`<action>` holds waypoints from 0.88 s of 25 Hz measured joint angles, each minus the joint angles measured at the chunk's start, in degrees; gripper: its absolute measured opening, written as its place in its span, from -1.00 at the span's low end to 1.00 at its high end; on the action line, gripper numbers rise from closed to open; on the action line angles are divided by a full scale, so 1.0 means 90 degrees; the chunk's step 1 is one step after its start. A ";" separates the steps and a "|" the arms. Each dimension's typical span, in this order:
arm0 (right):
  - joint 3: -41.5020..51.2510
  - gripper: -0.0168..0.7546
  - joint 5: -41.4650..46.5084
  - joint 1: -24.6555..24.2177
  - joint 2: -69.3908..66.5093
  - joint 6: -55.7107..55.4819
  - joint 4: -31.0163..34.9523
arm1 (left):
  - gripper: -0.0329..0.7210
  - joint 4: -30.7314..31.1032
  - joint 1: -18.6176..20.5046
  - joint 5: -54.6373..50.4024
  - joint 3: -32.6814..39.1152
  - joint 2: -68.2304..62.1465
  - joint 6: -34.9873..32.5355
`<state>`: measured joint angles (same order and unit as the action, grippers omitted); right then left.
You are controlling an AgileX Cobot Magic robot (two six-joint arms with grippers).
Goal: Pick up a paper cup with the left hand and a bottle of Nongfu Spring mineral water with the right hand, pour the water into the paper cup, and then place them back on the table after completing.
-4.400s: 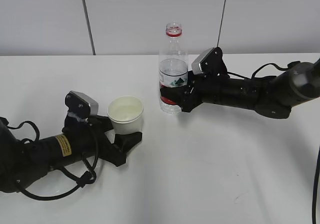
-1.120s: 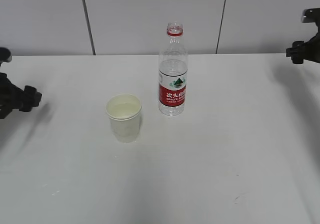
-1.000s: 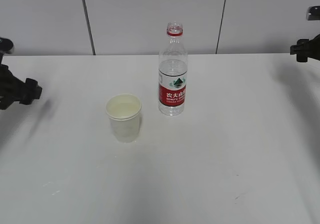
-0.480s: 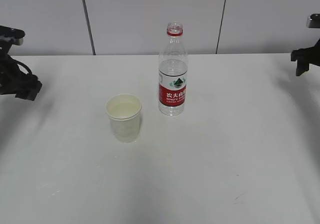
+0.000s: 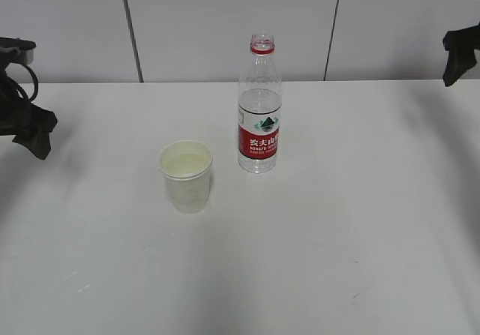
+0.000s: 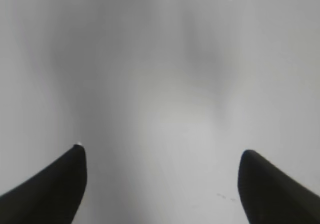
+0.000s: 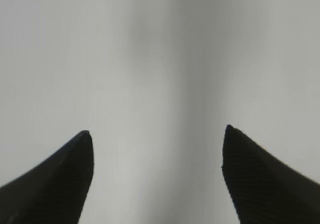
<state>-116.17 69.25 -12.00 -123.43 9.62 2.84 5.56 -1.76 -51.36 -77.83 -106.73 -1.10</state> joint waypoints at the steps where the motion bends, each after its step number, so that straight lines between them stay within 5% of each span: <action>1: -0.0112 0.58 0.0054 0.0000 0.0000 0.0078 0.0109 | 0.58 -0.0186 0.0000 -0.0178 -0.0089 0.0000 -0.0143; 13: -0.0307 0.58 0.0151 0.0000 0.0134 0.0213 0.1034 | 0.58 -0.0867 0.0000 -0.1551 -0.0322 0.0602 -0.0595; 22: 0.0637 0.58 0.0162 0.0000 0.1550 0.0389 0.1076 | 0.58 -0.0933 0.0000 -0.2016 -0.0322 0.1514 -0.0602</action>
<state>-110.44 70.71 -12.00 -109.47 13.12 12.52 -2.84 -1.76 -69.50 -80.72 -93.10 -6.51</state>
